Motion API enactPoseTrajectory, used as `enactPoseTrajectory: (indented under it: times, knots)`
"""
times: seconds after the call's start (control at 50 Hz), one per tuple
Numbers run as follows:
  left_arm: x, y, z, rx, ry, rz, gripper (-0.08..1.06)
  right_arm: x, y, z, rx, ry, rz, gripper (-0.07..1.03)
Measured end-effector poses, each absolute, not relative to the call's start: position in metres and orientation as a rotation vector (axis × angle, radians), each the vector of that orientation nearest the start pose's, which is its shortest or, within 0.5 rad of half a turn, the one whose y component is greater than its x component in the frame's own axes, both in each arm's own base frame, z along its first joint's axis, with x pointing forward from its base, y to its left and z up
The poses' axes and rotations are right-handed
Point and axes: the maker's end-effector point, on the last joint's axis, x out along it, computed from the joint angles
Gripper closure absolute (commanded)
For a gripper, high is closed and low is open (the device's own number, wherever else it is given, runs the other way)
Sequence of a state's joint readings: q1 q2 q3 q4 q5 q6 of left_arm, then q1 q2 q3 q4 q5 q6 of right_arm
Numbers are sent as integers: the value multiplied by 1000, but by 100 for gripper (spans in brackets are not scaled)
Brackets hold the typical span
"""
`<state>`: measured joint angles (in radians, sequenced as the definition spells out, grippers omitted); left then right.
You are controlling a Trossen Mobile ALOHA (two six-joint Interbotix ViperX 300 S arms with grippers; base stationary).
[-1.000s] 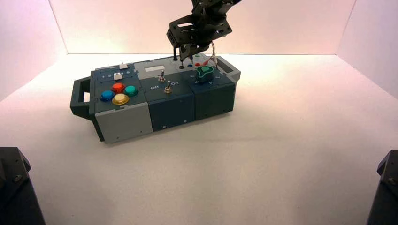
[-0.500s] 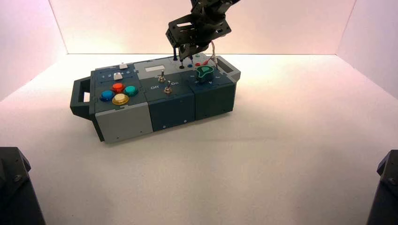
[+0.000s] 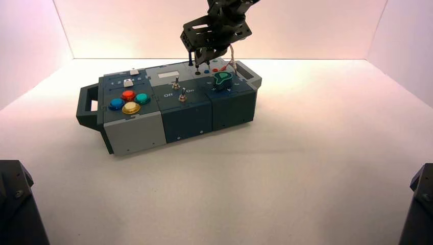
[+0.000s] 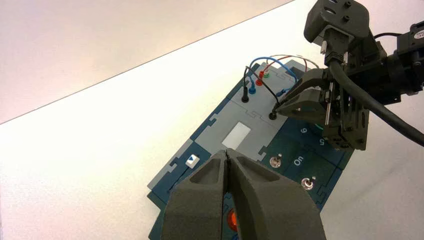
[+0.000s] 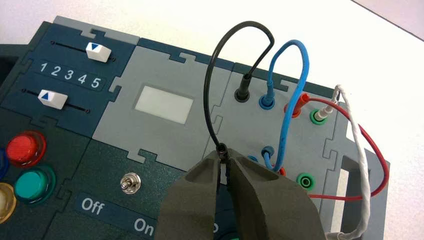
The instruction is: Insert the black wire.
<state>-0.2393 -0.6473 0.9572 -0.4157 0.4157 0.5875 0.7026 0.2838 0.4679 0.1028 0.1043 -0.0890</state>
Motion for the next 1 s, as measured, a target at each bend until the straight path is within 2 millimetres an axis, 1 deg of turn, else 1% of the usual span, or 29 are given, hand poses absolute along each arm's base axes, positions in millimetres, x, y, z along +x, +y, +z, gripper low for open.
enactPoseTrajectory:
  times: [0.5, 0.7, 1.0]
  knots:
    - [271, -96, 199, 219, 658, -457, 101, 362, 310, 59, -285, 825, 664, 98]
    - [271, -96, 198, 219, 659, -457, 101, 360, 307, 50, -291, 841, 661, 98]
    - [271, -96, 199, 219, 658, -457, 101, 359, 306, 48, -291, 844, 659, 98]
